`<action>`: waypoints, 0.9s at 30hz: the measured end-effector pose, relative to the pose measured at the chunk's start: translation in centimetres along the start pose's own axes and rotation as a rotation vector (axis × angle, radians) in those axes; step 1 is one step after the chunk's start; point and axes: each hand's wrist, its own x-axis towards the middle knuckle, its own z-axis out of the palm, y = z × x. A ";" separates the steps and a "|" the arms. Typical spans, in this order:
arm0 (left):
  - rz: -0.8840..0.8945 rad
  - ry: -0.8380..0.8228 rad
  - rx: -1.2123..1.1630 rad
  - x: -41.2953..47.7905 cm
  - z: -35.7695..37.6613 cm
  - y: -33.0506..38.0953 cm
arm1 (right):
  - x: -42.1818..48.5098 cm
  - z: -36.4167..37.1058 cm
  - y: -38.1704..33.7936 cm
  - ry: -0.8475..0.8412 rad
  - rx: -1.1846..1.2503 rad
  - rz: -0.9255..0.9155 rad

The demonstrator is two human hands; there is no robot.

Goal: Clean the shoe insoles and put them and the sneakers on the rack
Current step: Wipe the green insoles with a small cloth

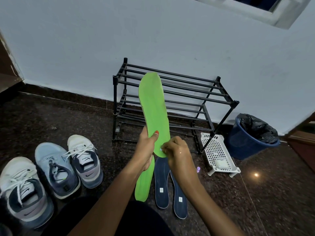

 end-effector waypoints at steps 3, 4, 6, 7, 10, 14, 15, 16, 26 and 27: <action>0.022 0.009 0.022 0.0 0.1 0.1 | -0.6 -0.1 -0.1 -0.043 0.000 -0.014; 0.022 0.008 0.024 0.0 0.1 0.1 | -0.7 -0.1 -0.2 -0.053 0.000 -0.011; 0.017 0.006 0.025 -0.1 0.0 0.1 | -0.5 -0.2 -0.1 -0.056 0.001 0.014; 0.015 -0.001 0.024 -0.1 0.0 0.1 | -0.2 -0.3 -0.1 -0.042 -0.001 0.024; 0.003 -0.048 0.046 -0.3 0.1 0.1 | 1.1 -0.4 0.4 0.030 -0.015 0.053; 0.007 -0.071 0.047 -0.3 0.1 0.0 | 1.8 -0.5 0.4 0.056 -0.050 0.074; 0.009 -0.066 0.044 -0.3 0.1 0.0 | 1.5 -0.4 0.3 0.046 -0.058 0.070; 0.010 -0.057 0.043 -0.2 0.1 0.0 | 1.3 -0.4 0.2 0.030 -0.052 0.065; 0.009 -0.026 0.039 0.0 0.1 0.1 | 0.2 -0.8 -0.2 -0.089 -0.021 0.043; 0.005 -0.038 0.035 0.0 0.2 0.2 | 0.6 -0.8 0.1 -0.059 -0.039 0.048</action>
